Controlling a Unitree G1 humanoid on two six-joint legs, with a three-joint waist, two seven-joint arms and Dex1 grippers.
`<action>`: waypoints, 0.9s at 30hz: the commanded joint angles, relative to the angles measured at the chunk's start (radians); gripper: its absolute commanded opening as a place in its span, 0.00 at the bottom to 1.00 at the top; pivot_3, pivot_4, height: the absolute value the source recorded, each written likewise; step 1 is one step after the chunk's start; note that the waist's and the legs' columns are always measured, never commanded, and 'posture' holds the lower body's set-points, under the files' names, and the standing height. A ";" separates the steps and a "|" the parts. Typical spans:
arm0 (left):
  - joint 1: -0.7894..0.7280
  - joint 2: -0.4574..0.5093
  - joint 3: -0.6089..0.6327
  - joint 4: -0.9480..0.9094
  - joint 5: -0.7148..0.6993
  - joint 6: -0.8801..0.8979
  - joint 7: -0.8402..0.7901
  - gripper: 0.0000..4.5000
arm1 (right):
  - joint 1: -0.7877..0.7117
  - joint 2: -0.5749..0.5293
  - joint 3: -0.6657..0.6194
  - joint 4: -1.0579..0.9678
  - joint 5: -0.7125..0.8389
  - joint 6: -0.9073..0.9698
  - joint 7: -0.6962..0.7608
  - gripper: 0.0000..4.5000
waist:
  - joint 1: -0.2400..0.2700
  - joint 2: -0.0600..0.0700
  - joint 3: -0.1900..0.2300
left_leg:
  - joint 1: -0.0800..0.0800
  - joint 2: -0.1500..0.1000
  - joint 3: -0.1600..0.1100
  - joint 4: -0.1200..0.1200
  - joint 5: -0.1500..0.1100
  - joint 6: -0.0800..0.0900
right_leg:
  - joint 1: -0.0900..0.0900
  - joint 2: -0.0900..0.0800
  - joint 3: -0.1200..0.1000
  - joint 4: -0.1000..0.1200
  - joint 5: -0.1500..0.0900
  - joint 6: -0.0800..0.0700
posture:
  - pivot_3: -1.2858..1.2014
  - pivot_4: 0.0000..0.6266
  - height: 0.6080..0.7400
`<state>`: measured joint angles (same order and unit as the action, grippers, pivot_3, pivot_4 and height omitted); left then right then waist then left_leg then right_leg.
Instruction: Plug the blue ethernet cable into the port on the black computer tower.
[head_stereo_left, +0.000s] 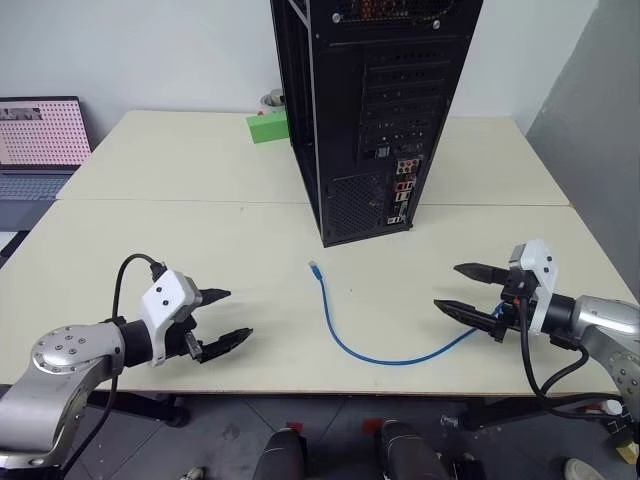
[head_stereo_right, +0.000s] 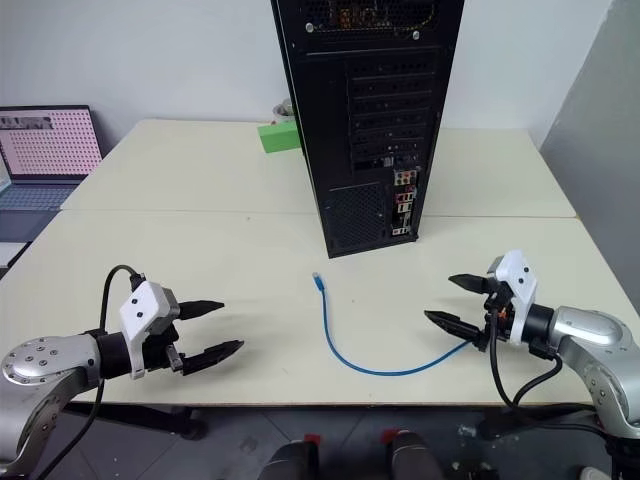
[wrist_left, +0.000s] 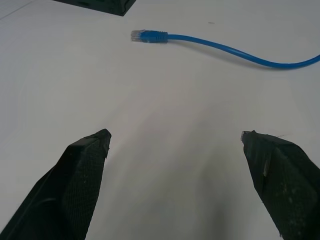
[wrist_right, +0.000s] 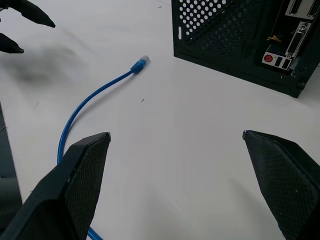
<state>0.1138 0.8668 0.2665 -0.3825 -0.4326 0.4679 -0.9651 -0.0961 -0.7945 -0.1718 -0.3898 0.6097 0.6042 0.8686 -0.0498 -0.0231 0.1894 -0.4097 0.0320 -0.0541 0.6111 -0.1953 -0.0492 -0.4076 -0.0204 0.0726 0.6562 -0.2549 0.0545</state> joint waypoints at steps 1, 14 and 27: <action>0.010 0.011 0.022 -0.030 -0.005 -0.025 -0.010 0.99 | -0.010 -0.005 -0.002 -0.022 -0.006 -0.018 0.008 1.00 | 0.000 0.000 0.000 | 0.000 0.000 0.000 0.000 0.000 0.000 | 0.000 0.000 0.000 0.000 0.000 0.000 | 0.52 0.24 1.00; -0.002 0.001 -0.017 -0.015 0.039 -0.049 0.010 0.99 | -0.080 0.074 0.106 -0.071 -0.021 0.006 -0.067 1.00 | -0.001 0.000 0.000 | 0.000 0.000 0.000 0.000 0.000 0.000 | 0.000 0.000 0.000 0.000 0.000 0.000 | 0.52 0.24 1.00; -0.051 -0.015 -0.056 0.041 0.075 -0.080 0.031 0.99 | -0.307 0.402 0.416 0.103 -0.194 0.008 -0.220 1.00 | -0.006 -0.001 -0.001 | -0.001 0.000 0.000 0.000 0.000 0.000 | -0.003 0.001 0.000 0.002 0.000 0.000 | 0.52 0.24 1.00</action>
<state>0.0778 0.8509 0.2012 -0.3504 -0.3614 0.4057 -0.9388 -0.3657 -0.4206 0.2100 -0.3134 0.4518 0.6318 0.6672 -0.0563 -0.0245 0.1888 -0.4114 0.0324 -0.0545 0.6111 -0.1952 -0.0491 -0.4106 -0.0196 0.0722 0.6586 -0.2547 0.0544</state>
